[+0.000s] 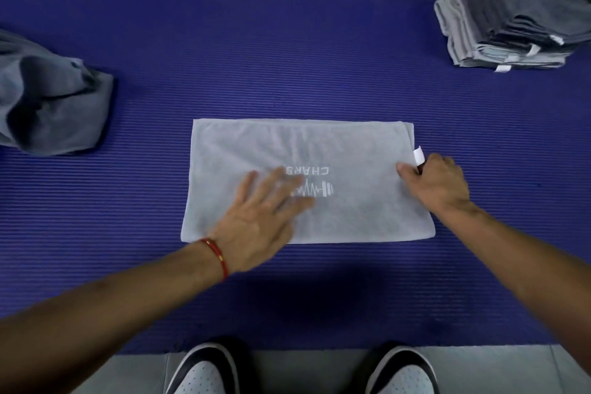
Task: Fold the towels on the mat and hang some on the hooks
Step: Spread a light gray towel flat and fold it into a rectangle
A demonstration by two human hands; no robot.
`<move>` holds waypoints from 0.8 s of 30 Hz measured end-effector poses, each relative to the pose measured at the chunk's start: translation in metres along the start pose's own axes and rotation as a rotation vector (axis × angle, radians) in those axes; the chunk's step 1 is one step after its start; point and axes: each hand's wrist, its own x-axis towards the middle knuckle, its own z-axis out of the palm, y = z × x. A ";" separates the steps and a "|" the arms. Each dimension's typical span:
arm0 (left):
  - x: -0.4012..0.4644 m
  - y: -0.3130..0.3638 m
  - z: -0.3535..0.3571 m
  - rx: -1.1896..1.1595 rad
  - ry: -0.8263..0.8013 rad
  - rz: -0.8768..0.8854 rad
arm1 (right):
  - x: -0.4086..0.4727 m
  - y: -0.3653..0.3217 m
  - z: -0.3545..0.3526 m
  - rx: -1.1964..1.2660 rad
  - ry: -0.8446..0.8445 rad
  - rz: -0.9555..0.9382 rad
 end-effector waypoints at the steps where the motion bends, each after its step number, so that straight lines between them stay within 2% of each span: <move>1: 0.000 0.008 0.009 0.009 -0.022 0.040 | 0.003 -0.001 -0.002 0.060 -0.038 0.038; 4: 0.000 0.012 0.023 0.082 -0.039 0.059 | 0.004 -0.007 -0.006 0.112 -0.089 0.066; 7: -0.001 0.010 0.022 0.112 -0.033 0.073 | 0.000 -0.012 -0.004 0.069 -0.038 0.023; 9: -0.001 0.011 0.019 0.109 -0.041 0.077 | -0.001 -0.011 -0.004 0.130 -0.033 0.019; 12: 0.000 0.010 0.016 0.083 -0.080 0.082 | -0.001 -0.005 -0.015 0.562 -0.199 0.124; 14: 0.000 0.010 0.015 0.063 -0.109 0.081 | -0.004 -0.003 -0.027 0.768 -0.331 0.167; 17: 0.005 0.011 0.004 -0.011 -0.165 0.046 | -0.008 0.000 -0.045 0.740 -0.430 0.037; 20: 0.017 0.022 -0.022 -0.265 -0.013 -0.079 | -0.015 -0.012 -0.064 0.448 -0.337 -0.228; 22: 0.032 0.028 -0.048 -0.617 0.059 -0.265 | -0.027 -0.034 -0.075 0.365 -0.310 -0.376; 24: 0.047 0.034 -0.080 -1.108 0.085 -0.459 | -0.045 -0.065 -0.080 0.343 -0.293 -0.493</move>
